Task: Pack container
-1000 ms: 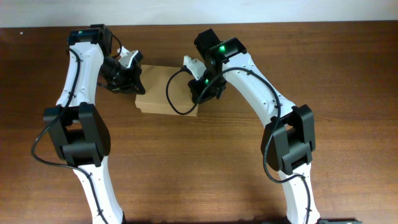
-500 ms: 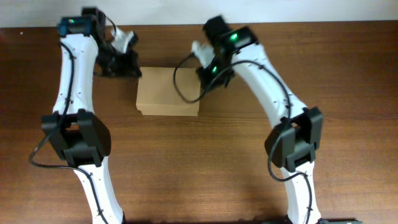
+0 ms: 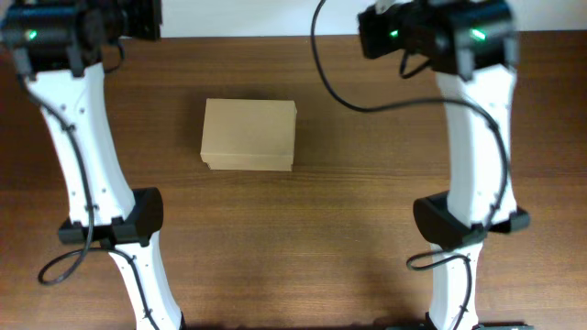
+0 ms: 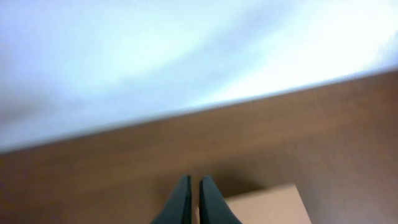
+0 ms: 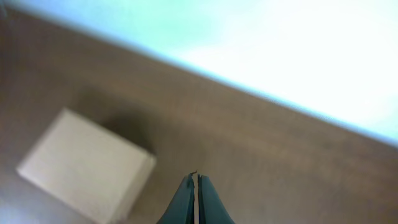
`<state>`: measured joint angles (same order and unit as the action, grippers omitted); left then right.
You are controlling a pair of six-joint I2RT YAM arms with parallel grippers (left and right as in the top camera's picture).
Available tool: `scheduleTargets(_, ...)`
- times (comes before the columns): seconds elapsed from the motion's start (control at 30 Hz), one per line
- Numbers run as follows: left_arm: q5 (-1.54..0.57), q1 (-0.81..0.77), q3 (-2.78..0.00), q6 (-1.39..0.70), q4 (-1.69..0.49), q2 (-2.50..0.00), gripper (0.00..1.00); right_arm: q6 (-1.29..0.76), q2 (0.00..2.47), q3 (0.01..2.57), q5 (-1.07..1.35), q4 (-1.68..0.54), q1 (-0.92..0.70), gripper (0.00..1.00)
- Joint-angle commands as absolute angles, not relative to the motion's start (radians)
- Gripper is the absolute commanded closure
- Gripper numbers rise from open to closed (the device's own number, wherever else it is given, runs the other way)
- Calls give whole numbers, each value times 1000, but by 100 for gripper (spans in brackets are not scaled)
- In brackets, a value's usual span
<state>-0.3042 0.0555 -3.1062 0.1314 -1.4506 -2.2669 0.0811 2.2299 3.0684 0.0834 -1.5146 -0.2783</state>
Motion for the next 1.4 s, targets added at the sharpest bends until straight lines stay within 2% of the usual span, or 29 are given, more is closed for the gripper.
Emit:
scheduleTargets(0.0, -258, 60, -3133, 116, -1421, -2194, 92, 43, 2096, 3134, 4, -1515, -281, 96)
scheduleTargets(0.33, -62, 62, -3133, 128, -1562, -1982, 92, 17, 1797, 3112, -88, -1532, -279, 96)
scheduleTargets(0.5, -47, 62, -3060, 127, -1563, -1824, 92, 17, 1620, 2940, -89, -1576, -279, 96)
scheduleTargets(0.67, 30, 62, -2766, 116, -1511, -1597, 92, 17, 1371, 2579, -169, -1605, -282, 97)
scheduleTargets(0.93, 15, 52, -2172, 106, -1446, -1357, 96, -10, 1041, 1996, -208, -1644, -282, 96)
scheduleTargets(1.13, 16, 17, -1765, 129, -1361, -1240, 97, -27, 983, 1681, -205, -1651, -281, 96)
scheduleTargets(1.37, 15, 17, -1341, 128, -1125, -1177, 98, -27, 987, 1370, -203, -1390, -281, 96)
